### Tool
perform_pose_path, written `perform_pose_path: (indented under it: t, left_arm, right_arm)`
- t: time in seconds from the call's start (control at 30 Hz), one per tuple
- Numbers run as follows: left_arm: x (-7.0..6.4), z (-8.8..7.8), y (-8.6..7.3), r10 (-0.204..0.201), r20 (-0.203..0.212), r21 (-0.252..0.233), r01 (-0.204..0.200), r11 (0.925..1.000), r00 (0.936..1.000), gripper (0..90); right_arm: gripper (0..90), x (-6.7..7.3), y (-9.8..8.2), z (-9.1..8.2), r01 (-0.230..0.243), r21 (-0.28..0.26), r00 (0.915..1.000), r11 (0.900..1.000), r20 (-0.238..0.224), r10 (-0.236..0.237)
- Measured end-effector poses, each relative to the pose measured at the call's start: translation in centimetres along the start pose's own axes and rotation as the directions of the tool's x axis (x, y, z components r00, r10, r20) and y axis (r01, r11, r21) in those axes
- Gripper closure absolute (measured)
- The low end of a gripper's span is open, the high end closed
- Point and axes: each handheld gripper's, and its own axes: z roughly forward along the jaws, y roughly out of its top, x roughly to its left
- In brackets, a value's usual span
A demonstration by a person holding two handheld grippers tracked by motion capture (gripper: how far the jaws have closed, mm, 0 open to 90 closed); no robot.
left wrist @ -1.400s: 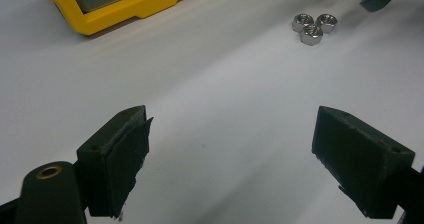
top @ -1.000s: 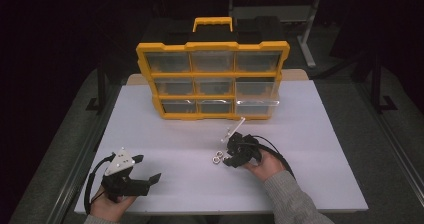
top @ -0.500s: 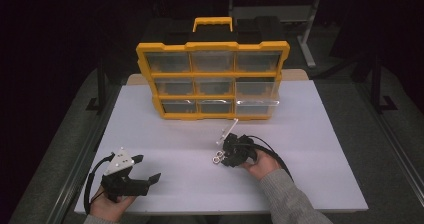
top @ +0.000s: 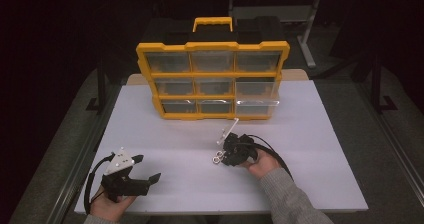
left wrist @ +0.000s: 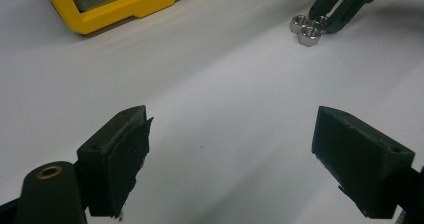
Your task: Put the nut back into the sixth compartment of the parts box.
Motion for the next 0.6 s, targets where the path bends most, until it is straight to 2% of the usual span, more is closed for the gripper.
perform_pose_path:
  t: [0.07, 0.23, 0.4, 0.6]
  left_arm:
    - [0.0, 0.0, 0.1, 0.015, 0.0, 0.006, -0.015, 0.9999, 0.9999, 14.7]
    - [0.0, 0.0, 0.1, 0.013, 0.002, 0.013, -0.013, 0.9998, 0.9999, 14.8]
    - [0.0, 0.0, 0.0, 0.004, -0.004, 0.0, -0.004, 1.0, 1.0, 14.7]
    - [0.0, 0.0, 0.0, 0.003, -0.002, 0.004, -0.003, 1.0, 1.0, 14.7]
  right_arm:
    - [69.1, -0.2, 0.0, 0.0, -0.006, -0.004, 0.9998, 1.0, -0.018, 0.006]
    - [69.1, 0.1, 0.3, -1.2, 0.002, -0.02, 0.999, 1.0, -0.045, -0.003]
    - [69.1, 0.5, 1.0, -3.3, 0.005, -0.057, 0.9973, 0.998, -0.072, -0.009]
    - [69.1, -0.1, 1.6, -6.1, -0.015, -0.103, 0.9949, 0.995, -0.101, 0.005]
